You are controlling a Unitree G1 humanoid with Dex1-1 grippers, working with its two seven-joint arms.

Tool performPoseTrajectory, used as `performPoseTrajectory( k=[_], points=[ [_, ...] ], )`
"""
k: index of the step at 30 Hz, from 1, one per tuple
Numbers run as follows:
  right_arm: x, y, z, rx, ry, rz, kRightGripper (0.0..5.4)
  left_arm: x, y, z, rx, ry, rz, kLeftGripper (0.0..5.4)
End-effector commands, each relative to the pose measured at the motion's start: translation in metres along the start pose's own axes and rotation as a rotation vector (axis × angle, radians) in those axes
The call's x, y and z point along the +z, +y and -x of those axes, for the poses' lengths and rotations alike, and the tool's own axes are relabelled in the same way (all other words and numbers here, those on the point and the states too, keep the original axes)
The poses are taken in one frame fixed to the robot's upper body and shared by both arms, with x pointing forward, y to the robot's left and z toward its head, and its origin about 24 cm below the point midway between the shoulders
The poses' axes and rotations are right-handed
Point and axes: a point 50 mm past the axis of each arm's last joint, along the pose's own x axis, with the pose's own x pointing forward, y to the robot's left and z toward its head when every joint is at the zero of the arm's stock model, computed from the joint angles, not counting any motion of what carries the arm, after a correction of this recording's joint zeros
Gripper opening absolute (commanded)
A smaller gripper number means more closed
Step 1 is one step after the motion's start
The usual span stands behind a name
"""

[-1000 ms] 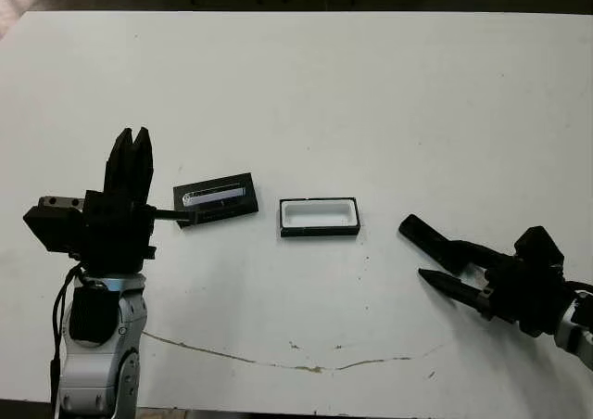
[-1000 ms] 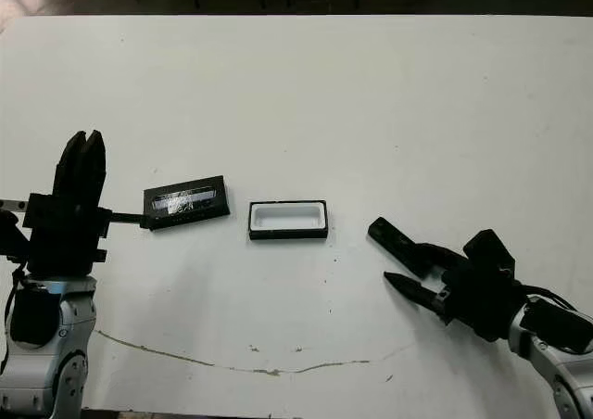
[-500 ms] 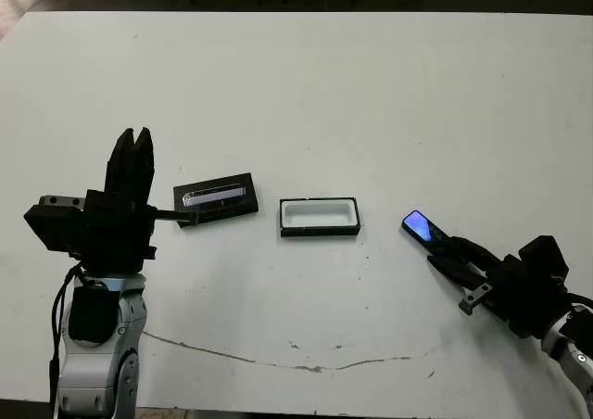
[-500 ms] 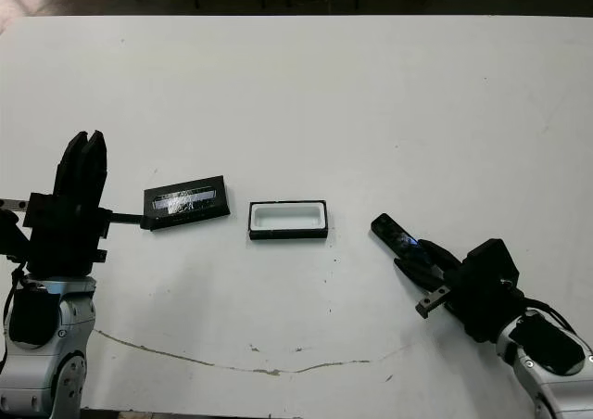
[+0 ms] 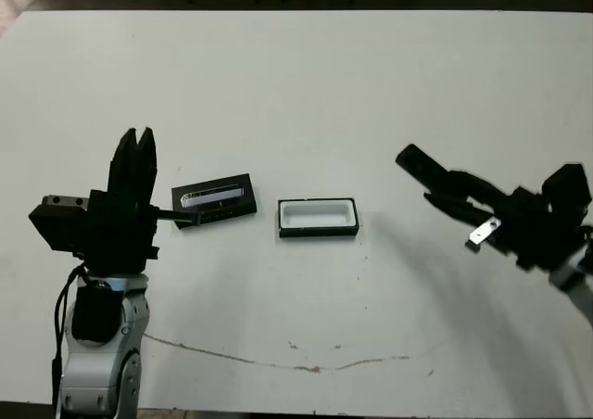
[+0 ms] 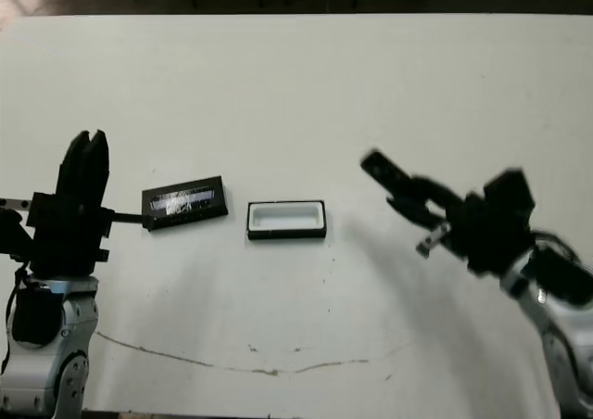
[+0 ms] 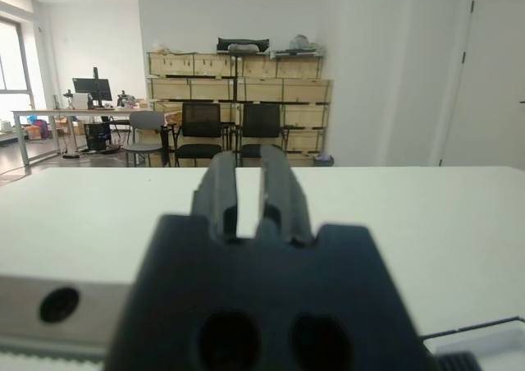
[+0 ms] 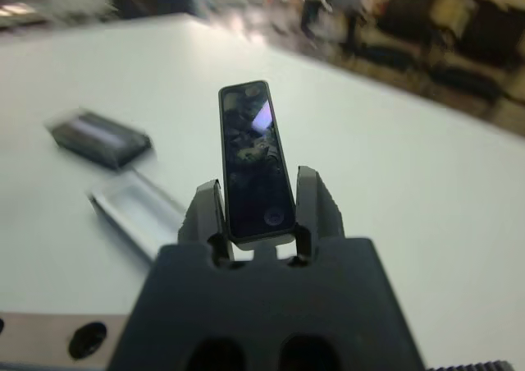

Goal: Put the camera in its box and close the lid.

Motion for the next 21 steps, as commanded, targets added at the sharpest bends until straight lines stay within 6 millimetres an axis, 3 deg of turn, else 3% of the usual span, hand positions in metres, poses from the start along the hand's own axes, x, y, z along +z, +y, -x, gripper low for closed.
performPoseTrajectory(
  k=[1,7,12,21],
  points=[
    [0.007,-0.007,-0.017,0.1,0.018,0.005,0.15,-0.005,0.002,0.002,0.01,0.038,-0.009,0.0],
    [0.008,-0.019,-0.052,0.298,0.086,0.066,0.14,-0.004,0.002,0.001,0.02,0.037,-0.025,0.0],
    [0.009,-0.015,-0.074,0.406,0.142,0.116,0.13,-0.003,0.001,0.001,0.029,0.041,-0.016,0.0],
    [0.002,-0.012,-0.086,0.558,0.339,0.26,0.13,-0.003,0.0,0.001,0.037,0.04,-0.028,0.0]
  ],
)
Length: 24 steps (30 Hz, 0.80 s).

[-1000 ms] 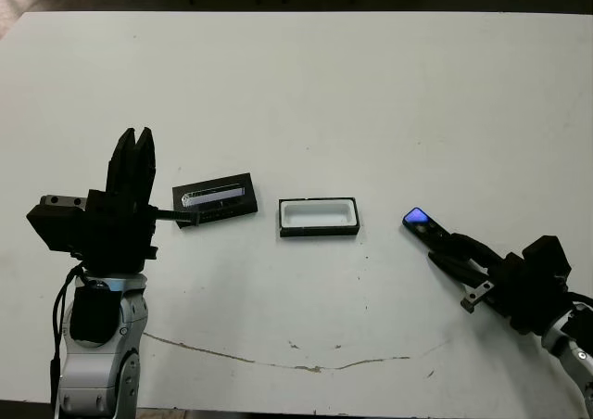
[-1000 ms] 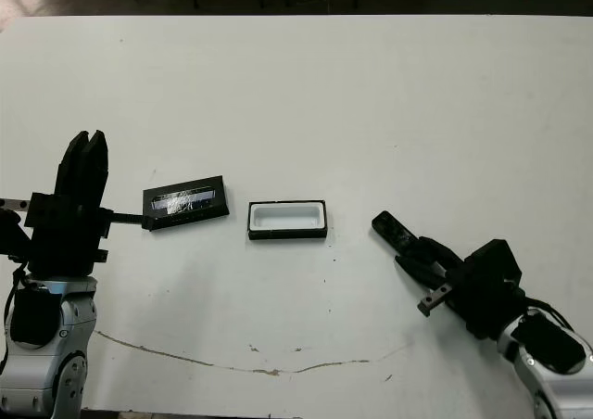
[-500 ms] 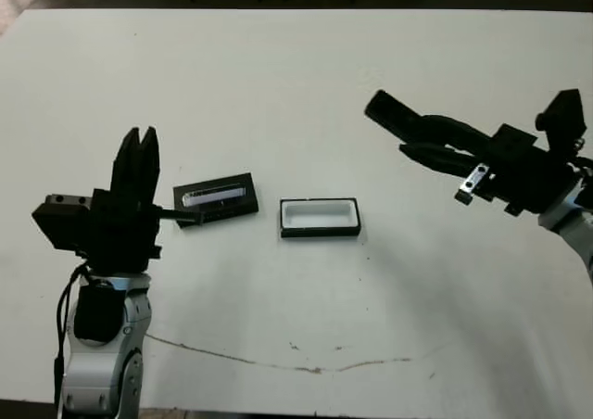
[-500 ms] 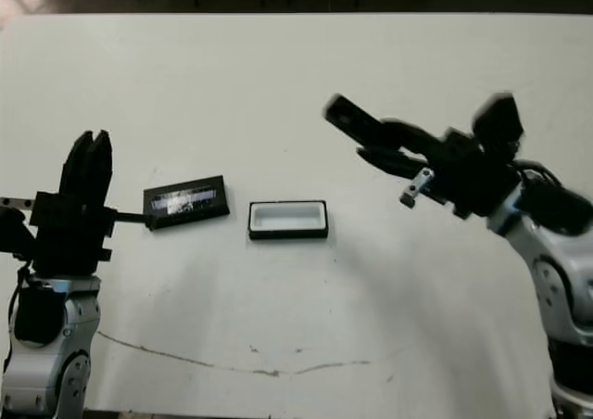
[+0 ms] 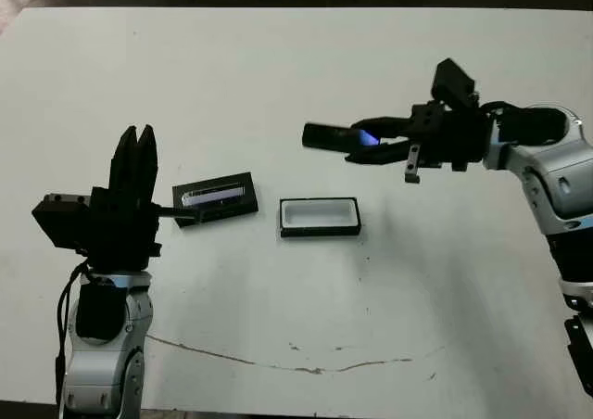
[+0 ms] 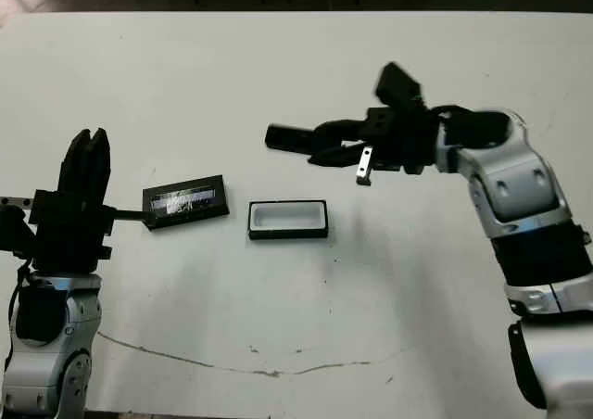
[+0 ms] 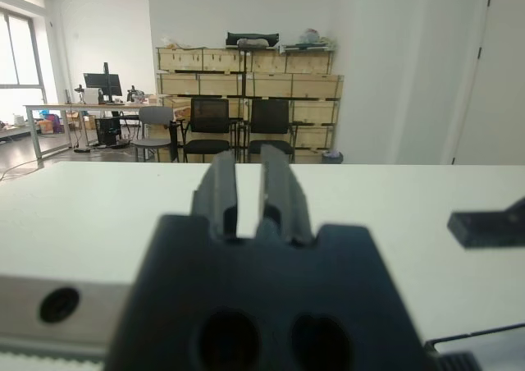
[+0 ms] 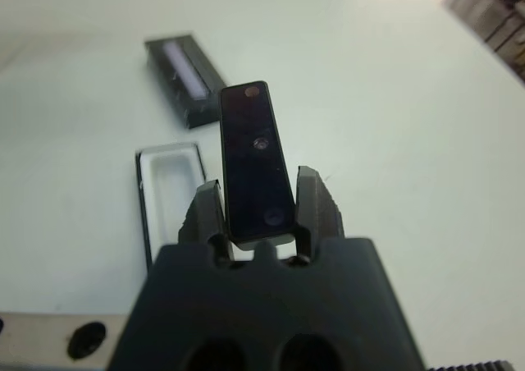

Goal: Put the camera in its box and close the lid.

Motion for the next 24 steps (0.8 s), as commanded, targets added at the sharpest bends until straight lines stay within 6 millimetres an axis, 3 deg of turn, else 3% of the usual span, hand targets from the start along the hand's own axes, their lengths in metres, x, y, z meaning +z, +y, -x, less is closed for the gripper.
performPoseTrajectory(
  k=[1,24],
  points=[
    [-0.004,-0.001,-0.001,0.044,0.062,0.015,0.13,-0.004,0.001,0.002,0.006,0.03,-0.012,0.0],
    [-0.016,0.022,-0.011,0.22,0.163,0.013,0.13,-0.004,0.0,0.002,0.005,0.028,-0.017,0.0]
  ],
)
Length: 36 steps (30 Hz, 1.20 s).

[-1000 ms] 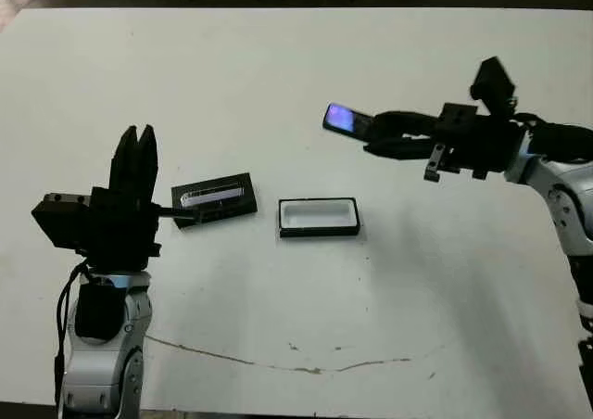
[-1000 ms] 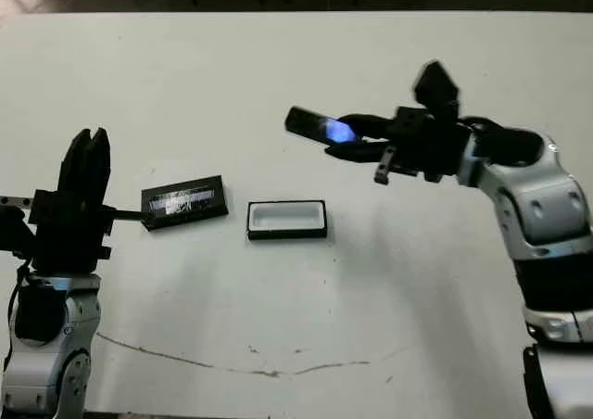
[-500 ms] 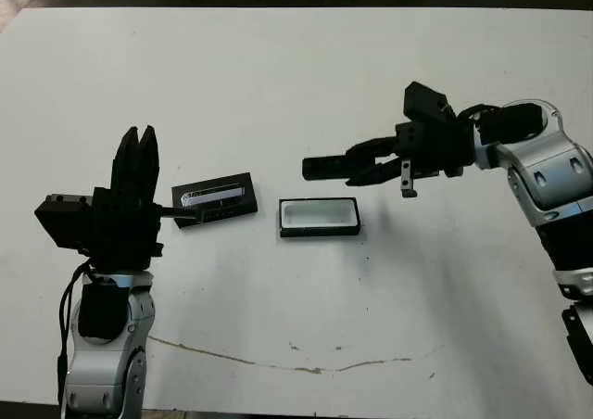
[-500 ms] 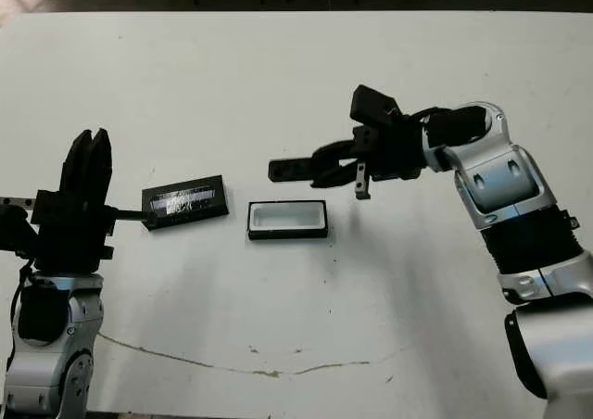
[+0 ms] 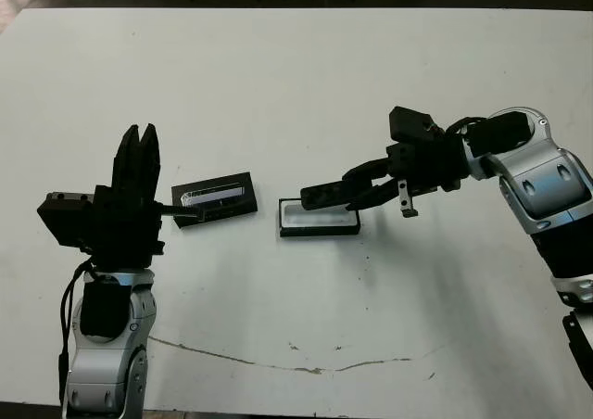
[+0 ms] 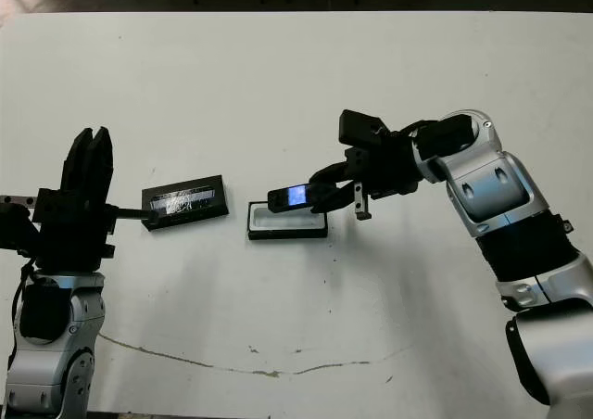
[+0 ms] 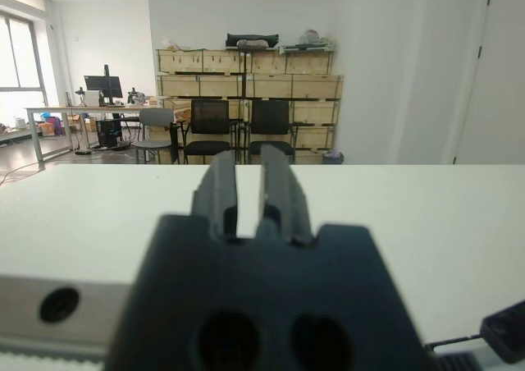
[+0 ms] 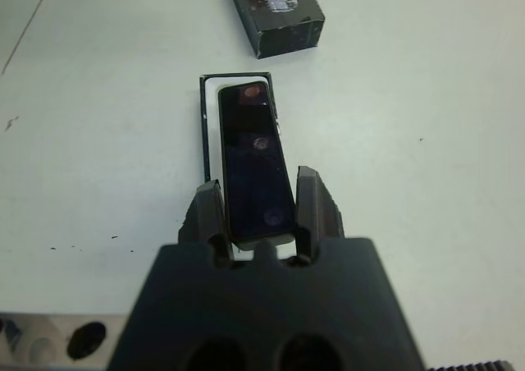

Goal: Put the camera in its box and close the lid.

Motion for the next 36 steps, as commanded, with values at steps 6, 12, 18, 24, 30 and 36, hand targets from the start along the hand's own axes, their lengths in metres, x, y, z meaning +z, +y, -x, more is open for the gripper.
performPoseTrajectory(
  k=[6,12,18,24,30,36],
  points=[
    [-0.007,0.01,-0.008,0.032,0.035,-0.031,0.13,-0.005,0.001,0.004,0.0,0.029,0.003,0.0],
    [-0.008,0.012,-0.011,0.022,0.054,-0.075,0.13,-0.006,-0.001,0.005,0.002,0.033,0.006,0.0],
    [-0.01,0.013,-0.014,0.013,0.066,-0.078,0.13,-0.007,-0.001,0.006,0.001,0.032,0.005,0.0],
    [-0.012,0.011,-0.014,-0.004,0.055,-0.078,0.13,-0.009,-0.001,0.006,0.001,0.029,0.006,0.0],
    [-0.013,0.009,-0.013,-0.021,0.047,-0.083,0.13,-0.009,-0.001,0.006,0.001,0.032,0.009,0.0],
    [-0.013,0.009,-0.014,-0.026,0.056,-0.103,0.13,-0.009,-0.001,0.007,0.0,0.034,0.011,0.0]
  ],
)
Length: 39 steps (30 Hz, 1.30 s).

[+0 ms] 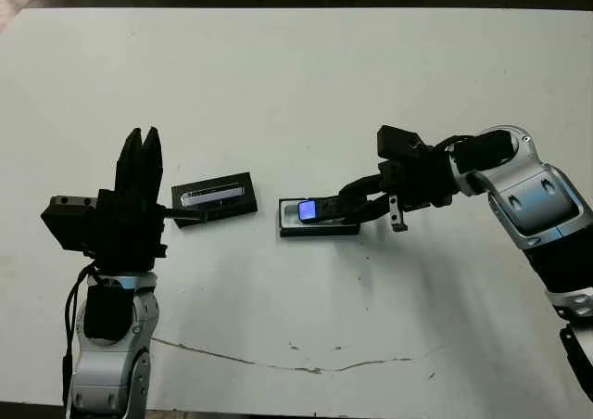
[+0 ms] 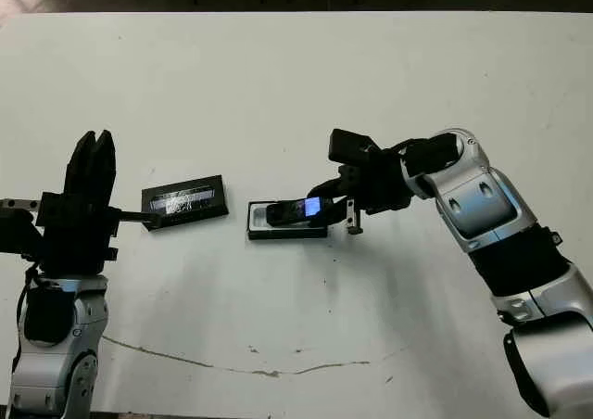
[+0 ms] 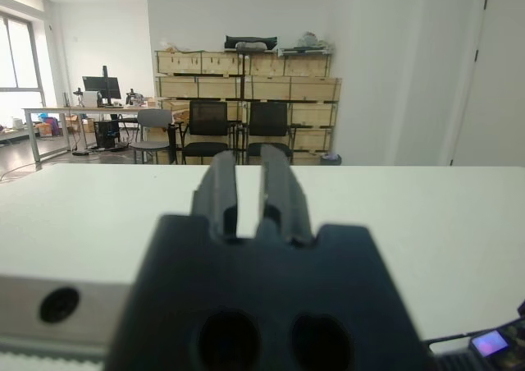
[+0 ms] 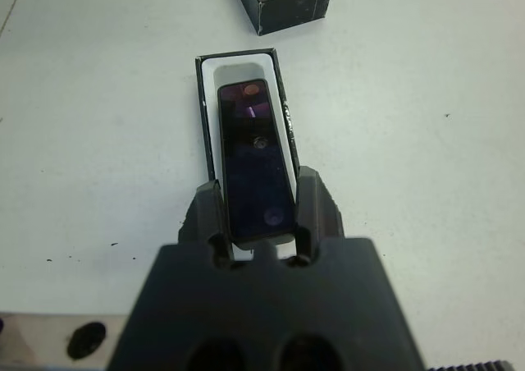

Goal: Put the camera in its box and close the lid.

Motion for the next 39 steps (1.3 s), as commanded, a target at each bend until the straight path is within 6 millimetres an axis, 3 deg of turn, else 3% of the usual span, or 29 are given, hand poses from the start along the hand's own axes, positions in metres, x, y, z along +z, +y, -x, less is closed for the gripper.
performPoseTrajectory(
  k=[1,19,35,39],
  points=[
    [-0.007,0.002,-0.003,0.003,0.012,-0.04,0.13,-0.007,0.001,0.004,0.002,0.042,-0.002,0.0],
    [-0.001,0.01,-0.027,0.07,0.065,0.093,0.13,-0.007,-0.001,0.007,0.006,0.048,0.004,0.0],
    [0.004,0.014,-0.041,0.081,0.085,0.056,0.13,-0.008,0.001,0.008,0.011,0.048,-0.002,0.0],
    [0.007,0.011,-0.034,0.129,0.055,0.037,0.82,-0.009,0.002,0.008,0.008,0.049,-0.006,0.0]
  ],
)
